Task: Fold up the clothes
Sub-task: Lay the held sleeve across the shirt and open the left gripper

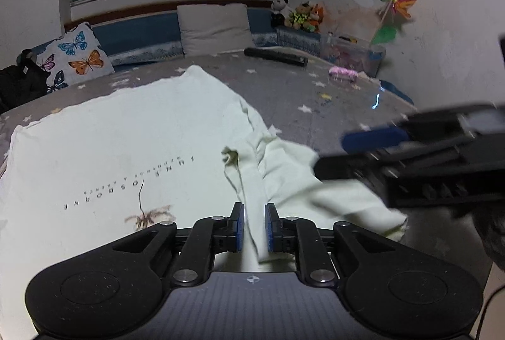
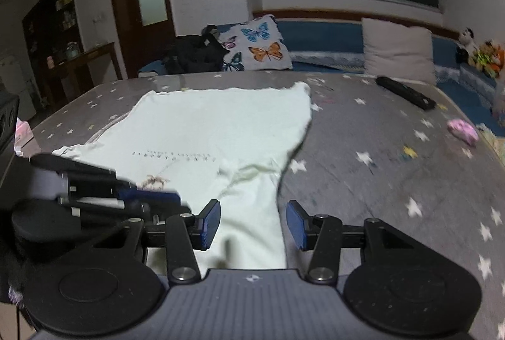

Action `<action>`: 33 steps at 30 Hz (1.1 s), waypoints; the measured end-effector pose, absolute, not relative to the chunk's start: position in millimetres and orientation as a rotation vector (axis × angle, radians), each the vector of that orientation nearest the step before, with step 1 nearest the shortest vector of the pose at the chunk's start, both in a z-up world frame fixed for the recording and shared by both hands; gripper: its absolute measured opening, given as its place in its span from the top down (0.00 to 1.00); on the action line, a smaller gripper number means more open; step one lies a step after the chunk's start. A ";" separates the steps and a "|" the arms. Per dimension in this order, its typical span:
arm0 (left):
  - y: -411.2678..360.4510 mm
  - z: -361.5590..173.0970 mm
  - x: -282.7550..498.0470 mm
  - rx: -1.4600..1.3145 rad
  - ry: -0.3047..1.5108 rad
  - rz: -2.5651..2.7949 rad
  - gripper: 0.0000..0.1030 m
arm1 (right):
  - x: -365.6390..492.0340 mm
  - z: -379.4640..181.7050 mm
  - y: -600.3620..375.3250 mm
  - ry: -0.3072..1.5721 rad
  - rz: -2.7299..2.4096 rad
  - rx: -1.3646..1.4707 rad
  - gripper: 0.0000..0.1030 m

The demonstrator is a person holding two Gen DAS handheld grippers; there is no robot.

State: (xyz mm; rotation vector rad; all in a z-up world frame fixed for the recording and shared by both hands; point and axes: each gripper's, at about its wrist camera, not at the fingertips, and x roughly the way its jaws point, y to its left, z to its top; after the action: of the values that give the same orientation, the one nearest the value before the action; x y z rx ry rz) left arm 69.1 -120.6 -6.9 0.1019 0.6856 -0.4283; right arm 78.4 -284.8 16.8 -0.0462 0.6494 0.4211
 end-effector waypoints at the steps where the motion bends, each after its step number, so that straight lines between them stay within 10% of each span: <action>1: -120.0 -8.4 68.8 0.103 0.690 -0.424 0.85 | 83.6 15.4 -280.5 0.649 0.421 -0.055 0.54; 10: -78.8 1.7 46.3 0.048 0.671 -0.315 0.54 | 111.1 -4.4 -235.7 0.666 0.447 -0.209 0.55; 33: 133.8 -1.3 -56.9 -0.256 0.652 0.358 0.51 | 45.5 20.3 -105.4 0.584 0.832 -0.373 0.45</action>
State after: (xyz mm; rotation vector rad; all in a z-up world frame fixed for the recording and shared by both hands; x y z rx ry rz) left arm -56.9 133.8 -1.3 -0.2556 0.6518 0.3582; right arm 45.5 -105.4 20.3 -0.3733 0.5835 0.8319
